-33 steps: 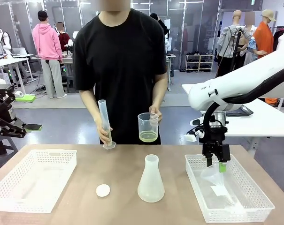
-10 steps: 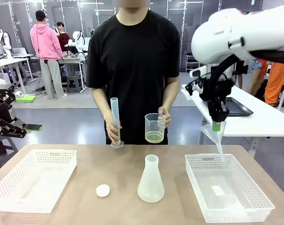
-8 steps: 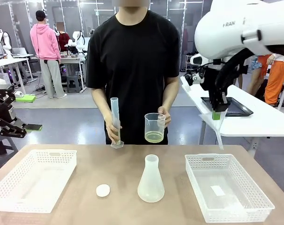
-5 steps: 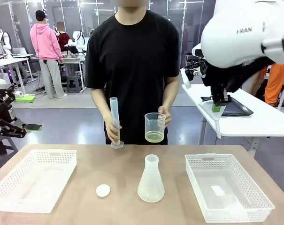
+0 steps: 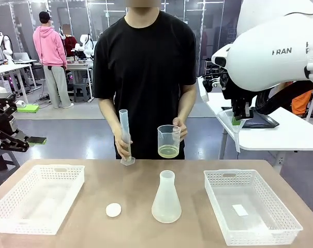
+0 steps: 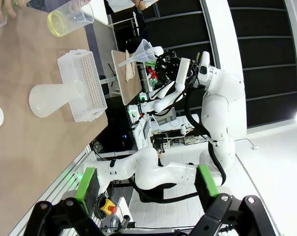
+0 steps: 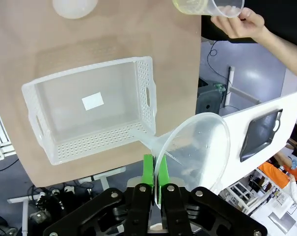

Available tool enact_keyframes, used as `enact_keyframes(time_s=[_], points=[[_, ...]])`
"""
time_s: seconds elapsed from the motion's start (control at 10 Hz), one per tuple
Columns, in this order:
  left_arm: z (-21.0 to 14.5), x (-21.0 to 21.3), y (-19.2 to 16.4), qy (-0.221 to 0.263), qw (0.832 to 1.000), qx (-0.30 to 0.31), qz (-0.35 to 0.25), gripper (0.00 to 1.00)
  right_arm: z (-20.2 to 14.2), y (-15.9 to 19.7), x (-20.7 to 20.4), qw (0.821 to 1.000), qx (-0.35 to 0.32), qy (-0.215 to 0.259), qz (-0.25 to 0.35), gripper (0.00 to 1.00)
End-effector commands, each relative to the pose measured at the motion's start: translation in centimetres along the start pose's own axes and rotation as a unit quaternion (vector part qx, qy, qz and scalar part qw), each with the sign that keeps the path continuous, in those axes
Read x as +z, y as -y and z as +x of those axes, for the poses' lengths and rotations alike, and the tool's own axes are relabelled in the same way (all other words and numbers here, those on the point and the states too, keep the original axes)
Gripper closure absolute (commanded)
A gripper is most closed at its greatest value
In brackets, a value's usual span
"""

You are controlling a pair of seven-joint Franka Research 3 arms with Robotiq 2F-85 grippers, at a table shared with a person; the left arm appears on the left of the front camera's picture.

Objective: Prepare the solutions needed for the experiment.
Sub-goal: Pick up the Plastic Funnel and insert it into the Big flask.

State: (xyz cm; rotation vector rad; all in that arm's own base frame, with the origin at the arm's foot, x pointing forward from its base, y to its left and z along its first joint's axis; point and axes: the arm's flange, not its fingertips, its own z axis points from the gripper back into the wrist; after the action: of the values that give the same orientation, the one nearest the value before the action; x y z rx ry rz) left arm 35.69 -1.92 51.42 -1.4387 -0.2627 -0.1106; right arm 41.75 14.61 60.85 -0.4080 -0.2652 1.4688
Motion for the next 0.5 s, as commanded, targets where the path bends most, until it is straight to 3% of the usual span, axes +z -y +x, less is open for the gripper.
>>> enact_keyframes(time_s=[0.0, 0.4], points=[[-0.08, -0.09, 0.18, -0.001, 1.000, -0.004, -0.009, 0.00, -0.02, 0.56, 0.12, 1.000, 0.002, -0.006, 0.003, 1.00], [-0.08, -0.09, 0.18, -0.001, 1.000, -0.004, -0.009, 0.00, -0.09, 0.29, -0.07, 1.000, -0.001, -0.001, 0.002, 0.96]])
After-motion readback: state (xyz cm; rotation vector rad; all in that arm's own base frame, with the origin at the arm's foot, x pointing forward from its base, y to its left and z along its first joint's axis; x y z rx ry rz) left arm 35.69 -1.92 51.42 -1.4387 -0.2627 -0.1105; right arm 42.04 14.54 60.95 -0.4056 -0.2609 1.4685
